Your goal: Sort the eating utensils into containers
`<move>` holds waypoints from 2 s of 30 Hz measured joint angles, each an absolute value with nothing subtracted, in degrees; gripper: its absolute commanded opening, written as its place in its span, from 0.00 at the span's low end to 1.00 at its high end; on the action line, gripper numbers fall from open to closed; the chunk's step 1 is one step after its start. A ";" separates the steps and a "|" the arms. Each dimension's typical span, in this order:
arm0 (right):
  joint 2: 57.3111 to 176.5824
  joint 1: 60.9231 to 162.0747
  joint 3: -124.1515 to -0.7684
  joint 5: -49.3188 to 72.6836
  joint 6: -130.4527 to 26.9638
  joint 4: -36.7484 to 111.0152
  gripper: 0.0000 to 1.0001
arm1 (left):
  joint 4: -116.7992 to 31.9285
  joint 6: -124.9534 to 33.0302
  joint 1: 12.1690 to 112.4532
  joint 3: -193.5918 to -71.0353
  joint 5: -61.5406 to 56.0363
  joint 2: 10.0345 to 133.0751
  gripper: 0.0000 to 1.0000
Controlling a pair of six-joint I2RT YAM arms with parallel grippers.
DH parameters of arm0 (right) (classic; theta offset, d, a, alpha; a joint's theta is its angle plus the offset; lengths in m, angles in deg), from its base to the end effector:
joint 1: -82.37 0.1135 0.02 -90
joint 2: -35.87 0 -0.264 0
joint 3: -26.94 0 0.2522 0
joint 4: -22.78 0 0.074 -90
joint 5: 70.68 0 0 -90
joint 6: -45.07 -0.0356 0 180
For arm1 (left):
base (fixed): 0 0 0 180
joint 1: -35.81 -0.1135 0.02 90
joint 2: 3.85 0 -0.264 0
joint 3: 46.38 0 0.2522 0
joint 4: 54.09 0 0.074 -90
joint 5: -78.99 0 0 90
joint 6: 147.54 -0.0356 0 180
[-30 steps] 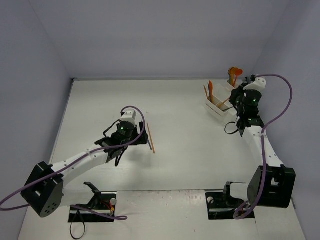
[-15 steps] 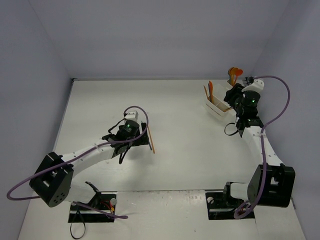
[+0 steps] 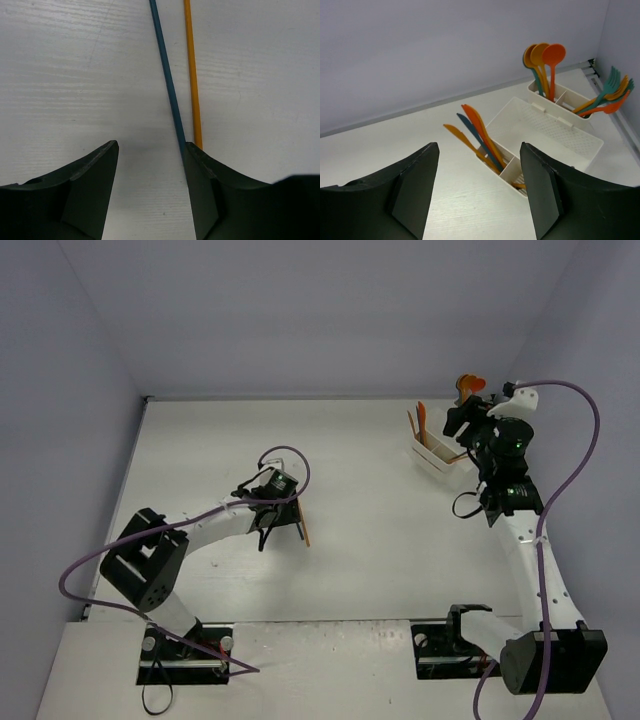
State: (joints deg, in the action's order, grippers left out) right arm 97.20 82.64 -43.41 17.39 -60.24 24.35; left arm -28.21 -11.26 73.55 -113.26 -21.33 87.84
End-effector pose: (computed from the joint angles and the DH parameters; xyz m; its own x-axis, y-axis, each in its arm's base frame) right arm 0.2511 0.0024 0.3989 0.1150 0.2644 -0.9575 -0.0710 0.9636 0.2576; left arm 0.2615 -0.1944 0.1872 -0.7932 -0.2852 -0.5380 -0.0881 0.9280 -0.3621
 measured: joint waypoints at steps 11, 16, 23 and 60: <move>95.62 85.61 -40.13 13.29 -61.10 29.29 0.70 | -22.97 -9.04 73.55 -120.71 -21.83 93.67 0.47; 93.62 86.33 -40.02 12.30 -61.40 29.95 0.71 | -19.24 -8.13 73.55 -124.49 -22.29 96.94 0.47; 91.19 87.09 -38.80 11.78 -61.51 30.30 0.73 | -15.97 -6.27 73.57 -126.27 -22.71 99.80 0.42; 112.30 107.90 -52.51 -14.99 -67.11 30.62 0.71 | -39.37 -39.53 76.74 -111.31 -8.77 62.11 0.00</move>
State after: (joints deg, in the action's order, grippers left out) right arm 112.30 107.90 -52.51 -14.99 -67.11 30.62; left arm -39.37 -39.53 76.74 -111.31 -8.77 62.11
